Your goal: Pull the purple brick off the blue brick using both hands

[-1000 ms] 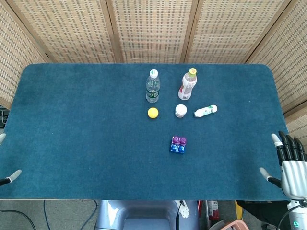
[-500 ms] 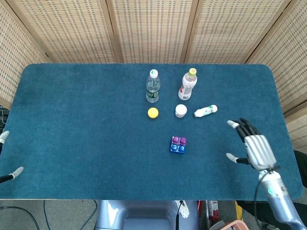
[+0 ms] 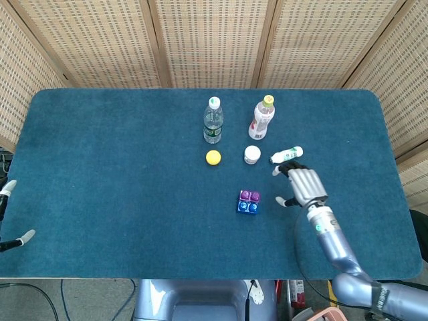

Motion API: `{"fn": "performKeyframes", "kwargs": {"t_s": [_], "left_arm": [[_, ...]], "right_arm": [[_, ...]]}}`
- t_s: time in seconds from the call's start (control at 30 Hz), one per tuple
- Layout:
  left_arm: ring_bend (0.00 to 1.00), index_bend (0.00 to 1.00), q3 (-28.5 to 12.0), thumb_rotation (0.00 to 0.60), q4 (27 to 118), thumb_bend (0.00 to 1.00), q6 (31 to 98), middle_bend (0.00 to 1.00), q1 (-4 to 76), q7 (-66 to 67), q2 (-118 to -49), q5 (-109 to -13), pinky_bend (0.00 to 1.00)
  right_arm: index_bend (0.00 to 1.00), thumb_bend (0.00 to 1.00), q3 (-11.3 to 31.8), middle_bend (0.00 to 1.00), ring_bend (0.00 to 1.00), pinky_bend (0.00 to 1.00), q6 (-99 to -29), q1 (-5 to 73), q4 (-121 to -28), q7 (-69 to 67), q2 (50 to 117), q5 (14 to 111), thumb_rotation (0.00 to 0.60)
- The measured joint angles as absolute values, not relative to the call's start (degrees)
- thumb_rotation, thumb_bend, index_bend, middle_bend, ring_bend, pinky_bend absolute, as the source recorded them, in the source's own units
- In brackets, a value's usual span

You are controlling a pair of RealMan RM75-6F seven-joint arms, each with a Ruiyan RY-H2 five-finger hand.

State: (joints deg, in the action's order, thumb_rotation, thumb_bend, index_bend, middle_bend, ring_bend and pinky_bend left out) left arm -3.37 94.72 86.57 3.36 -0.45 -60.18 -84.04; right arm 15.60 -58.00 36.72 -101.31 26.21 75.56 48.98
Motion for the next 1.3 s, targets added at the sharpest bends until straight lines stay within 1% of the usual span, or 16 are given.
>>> {"fn": "performKeyframes", "kwargs": {"t_s": [0.03,0.13,0.23,0.37,0.53,0.93,1.3], "left_arm": [[0.00,0.00,-3.3,0.600,94.7,0.00,86.6,0.00,3.3,-0.5,-60.2,-84.1,0.00],[0.00,0.00,-3.3,0.600,94.8,0.00,86.8,0.00,3.3,-0.4,-60.2,-84.4,0.00],[0.00,0.00,-3.2,0.600,94.7,0.00,86.7,0.00,3.3,-0.4,-60.2,-84.4,0.00],[0.00,0.00,-3.3,0.600,94.6,0.00,86.5,0.00,3.4,-0.4,-60.2,-84.3,0.00],[0.00,0.00,-3.3,0.600,94.5,0.00,86.3,0.00,3.5,-0.4,-60.3,-84.1,0.00],[0.00,0.00,-3.4,0.600,94.3,0.00,86.3,0.00,3.5,-0.5,-60.4,-84.0,0.00],[0.00,0.00,-3.3,0.600,94.4,0.00,86.3,0.00,3.5,-0.6,-60.3,-84.0,0.00]], "right_arm": [[0.33,0.22,15.6,0.31,0.17,0.17,-58.7,37.8,-100.9,28.4,77.1,47.3,0.600],[0.33,0.23,15.6,0.32,0.17,0.13,-60.8,40.4,-100.1,33.1,80.8,42.9,0.600],[0.34,0.23,15.3,0.32,0.17,0.13,-62.9,42.5,-99.4,36.8,83.6,40.1,0.600],[0.38,0.23,14.7,0.36,0.17,0.13,-65.1,44.4,-98.5,40.1,86.2,38.7,0.600],[0.40,0.27,14.4,0.38,0.17,0.13,-66.5,45.8,-97.2,41.8,88.9,37.1,0.600],[0.42,0.29,15.4,0.39,0.17,0.13,-66.8,48.3,-95.9,43.8,91.5,30.7,0.600],[0.42,0.29,15.0,0.40,0.17,0.13,-67.5,49.2,-96.7,44.5,91.9,29.3,0.600]]}}
